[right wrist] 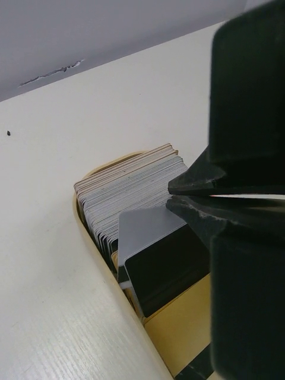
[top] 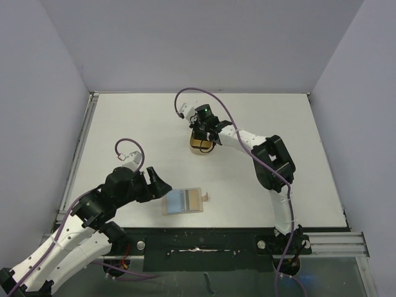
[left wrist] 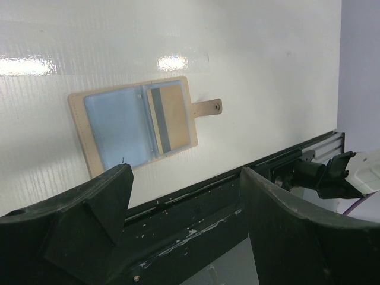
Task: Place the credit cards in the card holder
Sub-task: Pick up the credit card from the storage box.
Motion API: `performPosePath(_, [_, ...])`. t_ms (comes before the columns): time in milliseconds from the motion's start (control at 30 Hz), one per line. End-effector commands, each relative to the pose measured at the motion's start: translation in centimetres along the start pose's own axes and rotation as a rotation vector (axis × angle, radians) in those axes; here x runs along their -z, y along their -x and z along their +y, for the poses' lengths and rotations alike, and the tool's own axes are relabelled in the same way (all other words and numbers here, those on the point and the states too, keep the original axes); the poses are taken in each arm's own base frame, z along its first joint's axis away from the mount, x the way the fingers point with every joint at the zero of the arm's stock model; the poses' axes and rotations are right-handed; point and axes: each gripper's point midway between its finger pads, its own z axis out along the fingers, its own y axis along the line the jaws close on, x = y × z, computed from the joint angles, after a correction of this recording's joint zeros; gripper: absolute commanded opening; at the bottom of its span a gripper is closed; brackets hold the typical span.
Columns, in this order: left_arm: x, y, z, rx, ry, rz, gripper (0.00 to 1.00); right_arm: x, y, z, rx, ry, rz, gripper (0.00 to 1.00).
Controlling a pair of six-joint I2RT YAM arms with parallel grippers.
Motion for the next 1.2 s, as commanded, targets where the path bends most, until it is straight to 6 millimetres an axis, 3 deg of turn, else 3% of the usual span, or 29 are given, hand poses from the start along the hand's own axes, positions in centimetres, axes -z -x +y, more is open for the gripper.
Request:
performPosePath(0, [0.2,1.3,-1.2,0.008,-0.029,-0.041,0.72,2.9,2.9,-2.7,-0.041,-0.037,-0.101,0.0])
performPosePath(267, [0.0,1.2,-1.1,0.021,-0.018,-0.037,0.71,3.8,3.2,-2.1,-0.084,0.025,-0.134,0.01])
performPosePath(400, [0.1,1.3,-1.1,0.028,-0.021,-0.042,0.71,3.5,2.7,-0.9,-0.08,0.083,-0.124,0.41])
performPosePath(467, [0.2,1.3,-1.1,0.03,-0.022,-0.044,0.71,3.1,2.3,-0.2,-0.066,0.11,-0.115,0.53])
performPosePath(533, [-0.2,0.7,-0.5,0.032,-0.007,-0.029,0.71,2.7,1.9,0.5,-0.051,0.132,-0.106,0.62])
performPosePath(733, [-0.2,0.7,-0.5,0.032,-0.006,-0.029,0.71,0.8,0.5,0.8,0.004,0.127,-0.043,0.77])
performPosePath(1000, [-0.4,0.7,-0.4,0.028,0.004,-0.024,0.71,-1.2,-1.1,-0.5,0.036,0.025,0.002,0.76])
performPosePath(1167, [-0.6,0.7,-0.3,0.023,0.011,-0.018,0.71,-1.3,-1.2,-1.8,0.026,-0.028,-0.005,0.66])
